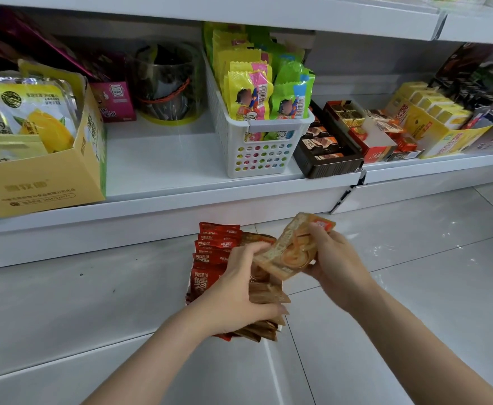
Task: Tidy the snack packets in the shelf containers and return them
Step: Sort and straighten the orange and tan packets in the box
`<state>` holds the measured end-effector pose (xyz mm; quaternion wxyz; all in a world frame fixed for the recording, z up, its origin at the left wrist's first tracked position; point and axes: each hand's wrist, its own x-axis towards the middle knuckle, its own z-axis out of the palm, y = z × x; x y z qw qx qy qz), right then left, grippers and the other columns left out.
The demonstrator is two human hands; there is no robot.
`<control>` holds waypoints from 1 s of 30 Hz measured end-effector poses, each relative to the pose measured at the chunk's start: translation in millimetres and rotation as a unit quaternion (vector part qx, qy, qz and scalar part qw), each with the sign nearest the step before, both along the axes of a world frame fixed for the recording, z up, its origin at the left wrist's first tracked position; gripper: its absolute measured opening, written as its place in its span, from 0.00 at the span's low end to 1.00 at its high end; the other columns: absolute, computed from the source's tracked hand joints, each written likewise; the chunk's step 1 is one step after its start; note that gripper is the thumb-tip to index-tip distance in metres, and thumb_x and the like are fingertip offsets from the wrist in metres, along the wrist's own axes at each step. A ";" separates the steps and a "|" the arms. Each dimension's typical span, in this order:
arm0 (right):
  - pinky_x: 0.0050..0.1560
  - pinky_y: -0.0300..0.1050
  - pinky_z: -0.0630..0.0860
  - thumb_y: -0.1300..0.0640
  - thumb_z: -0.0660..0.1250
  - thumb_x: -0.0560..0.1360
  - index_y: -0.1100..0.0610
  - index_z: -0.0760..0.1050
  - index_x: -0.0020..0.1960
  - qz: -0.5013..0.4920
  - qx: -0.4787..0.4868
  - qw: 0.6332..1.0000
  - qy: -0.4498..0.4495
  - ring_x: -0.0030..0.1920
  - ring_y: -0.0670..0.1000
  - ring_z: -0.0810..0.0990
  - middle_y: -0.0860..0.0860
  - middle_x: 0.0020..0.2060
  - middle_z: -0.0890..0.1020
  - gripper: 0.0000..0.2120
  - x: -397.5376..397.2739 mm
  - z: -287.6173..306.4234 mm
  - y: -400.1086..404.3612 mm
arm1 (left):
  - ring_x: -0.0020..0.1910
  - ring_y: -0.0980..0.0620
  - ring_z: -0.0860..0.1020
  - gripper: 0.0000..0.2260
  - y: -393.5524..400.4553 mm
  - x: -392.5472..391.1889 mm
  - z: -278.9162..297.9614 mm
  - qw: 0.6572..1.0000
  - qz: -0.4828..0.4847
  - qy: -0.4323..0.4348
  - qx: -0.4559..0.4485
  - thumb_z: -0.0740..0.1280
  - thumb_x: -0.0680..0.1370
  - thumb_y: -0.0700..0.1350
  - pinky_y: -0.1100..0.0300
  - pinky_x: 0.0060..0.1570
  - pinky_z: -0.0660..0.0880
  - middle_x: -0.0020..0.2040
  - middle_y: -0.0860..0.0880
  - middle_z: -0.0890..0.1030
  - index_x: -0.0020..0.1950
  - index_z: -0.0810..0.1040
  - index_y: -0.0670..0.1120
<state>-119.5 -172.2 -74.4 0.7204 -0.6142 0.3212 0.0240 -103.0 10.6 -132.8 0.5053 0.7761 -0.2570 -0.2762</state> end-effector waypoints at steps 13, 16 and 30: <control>0.53 0.47 0.81 0.62 0.68 0.79 0.49 0.84 0.50 0.062 -0.239 0.953 -0.173 0.49 0.48 0.84 0.46 0.46 0.86 0.10 -10.5 -47.8 -2.7 | 0.54 0.63 0.74 0.09 22.2 8.0 -10.9 0.977 -0.078 -0.134 0.149 0.65 0.80 0.58 0.62 0.56 0.73 0.54 0.62 0.79 0.59 0.78 0.64; 0.50 0.33 0.77 0.65 0.68 0.78 0.43 0.82 0.52 0.102 -0.255 0.938 -0.211 0.50 0.41 0.83 0.39 0.47 0.85 0.17 -11.8 -52.4 6.3 | 0.54 0.65 0.74 0.07 29.8 9.5 -13.0 0.981 -0.070 -0.131 0.128 0.66 0.79 0.56 0.62 0.56 0.72 0.51 0.65 0.79 0.56 0.79 0.63; 0.51 0.47 0.80 0.56 0.65 0.81 0.52 0.78 0.61 0.294 -0.430 0.845 -0.125 0.47 0.48 0.84 0.47 0.46 0.85 0.10 -26.2 -64.8 11.7 | 0.52 0.62 0.73 0.03 36.9 7.2 -15.0 0.972 0.024 -0.228 0.048 0.71 0.77 0.51 0.67 0.52 0.70 0.50 0.63 0.71 0.45 0.84 0.55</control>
